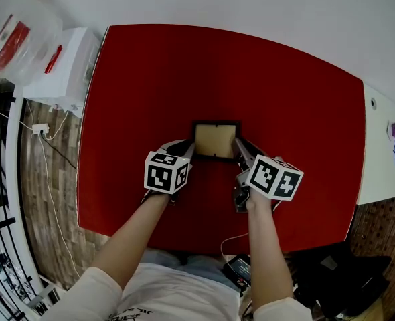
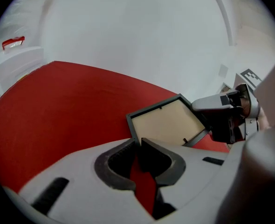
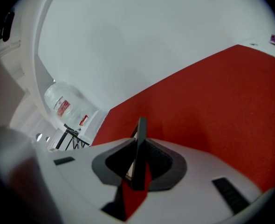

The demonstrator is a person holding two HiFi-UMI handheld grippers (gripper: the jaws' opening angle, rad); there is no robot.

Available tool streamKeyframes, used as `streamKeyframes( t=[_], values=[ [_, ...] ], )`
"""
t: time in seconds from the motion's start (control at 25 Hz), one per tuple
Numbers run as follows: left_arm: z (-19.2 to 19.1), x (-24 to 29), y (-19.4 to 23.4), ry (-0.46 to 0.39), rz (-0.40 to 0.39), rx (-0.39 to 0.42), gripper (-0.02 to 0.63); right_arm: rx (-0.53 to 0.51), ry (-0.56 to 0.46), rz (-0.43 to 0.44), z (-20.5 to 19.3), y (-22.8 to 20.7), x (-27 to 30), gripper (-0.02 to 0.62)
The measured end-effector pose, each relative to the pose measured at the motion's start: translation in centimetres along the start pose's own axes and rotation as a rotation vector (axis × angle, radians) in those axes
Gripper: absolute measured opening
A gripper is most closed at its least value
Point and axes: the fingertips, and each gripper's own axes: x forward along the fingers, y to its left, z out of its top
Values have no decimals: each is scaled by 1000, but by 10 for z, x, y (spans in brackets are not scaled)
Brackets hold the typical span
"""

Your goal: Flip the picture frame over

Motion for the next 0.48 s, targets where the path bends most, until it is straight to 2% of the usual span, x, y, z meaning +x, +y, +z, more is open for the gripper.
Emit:
streamKeyframes(
  t=[0.36, 0.48],
  values=[
    [-1, 1, 3, 33, -2, -14, 52, -1, 20, -8, -6, -12, 5, 66],
    [0, 1, 4, 31, -8, -36, 78, 3, 24, -8, -7, -15, 7, 66]
  ],
)
